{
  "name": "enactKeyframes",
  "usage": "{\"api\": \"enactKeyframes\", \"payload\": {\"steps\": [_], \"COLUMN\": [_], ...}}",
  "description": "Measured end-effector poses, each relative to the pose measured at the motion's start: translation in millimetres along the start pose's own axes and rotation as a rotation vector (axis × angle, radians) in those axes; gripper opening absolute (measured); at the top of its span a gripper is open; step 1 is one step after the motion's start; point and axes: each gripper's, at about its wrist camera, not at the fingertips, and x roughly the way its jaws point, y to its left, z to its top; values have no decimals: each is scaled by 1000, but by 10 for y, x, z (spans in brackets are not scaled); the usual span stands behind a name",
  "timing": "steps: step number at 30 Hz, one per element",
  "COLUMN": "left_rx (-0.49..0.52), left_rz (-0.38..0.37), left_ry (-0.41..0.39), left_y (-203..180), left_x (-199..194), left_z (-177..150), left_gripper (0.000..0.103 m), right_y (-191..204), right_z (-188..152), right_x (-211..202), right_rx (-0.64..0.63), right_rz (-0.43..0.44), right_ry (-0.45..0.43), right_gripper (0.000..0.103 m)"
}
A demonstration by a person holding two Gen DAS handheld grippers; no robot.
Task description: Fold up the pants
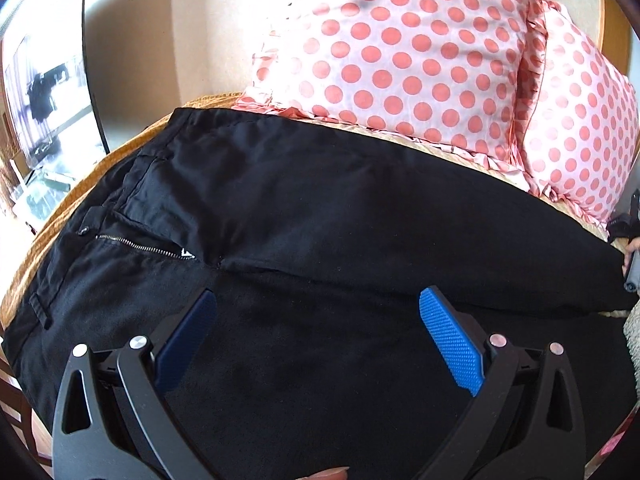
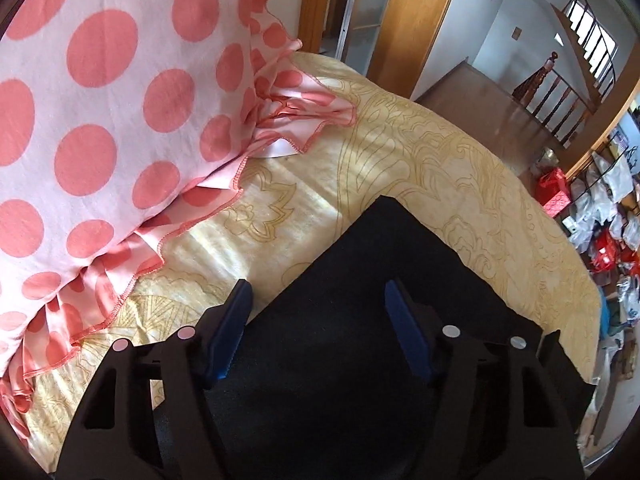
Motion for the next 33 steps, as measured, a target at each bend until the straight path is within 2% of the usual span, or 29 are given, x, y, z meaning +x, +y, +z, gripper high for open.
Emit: {"api": "enactKeyframes", "payload": {"steps": [2, 3, 4, 7, 11, 13, 19, 20, 23, 24, 29, 33], "left_rx": [-10, -18, -21, -28, -54, -70, -67, -64, -84, -91, -72, -186], "left_rz": [2, -5, -9, -25, -69, -67, -110, -119, -142, -148, -176, -206], "left_ry": [-1, -4, -3, -4, 8, 31, 35, 24, -92, -96, -11, 87], "left_y": [17, 34, 39, 65, 118, 143, 151, 152, 201, 218, 261, 430], "left_x": [-1, -10, -16, -55, -82, -74, -101, -115, -229, -236, -43, 313], "left_z": [-8, -21, -22, -31, -29, -35, -26, -17, 39, 77, 412, 808], "left_gripper": [101, 101, 101, 101, 101, 101, 101, 101, 101, 101, 101, 101], "right_y": [-36, -56, -108, -262, -398, -487, -775, -844, -1041, -1129, -1394, -1486], "right_z": [-18, -31, -55, -125, -246, -318, -606, -694, -904, -1008, -1304, -1430], "right_x": [-12, -32, -53, -96, -221, -305, -570, -635, -798, -847, -890, -998], "right_rx": [3, 7, 19, 43, 47, 42, 10, -4, -23, -25, -33, -55], "right_rz": [40, 46, 51, 105, 161, 193, 270, 288, 325, 335, 351, 365], "right_ry": [-3, -3, 1, 7, 6, -5, -20, -23, -40, -44, -54, -85], "right_gripper": [53, 35, 21, 14, 10, 10, 9, 9, 9, 9, 9, 9]}}
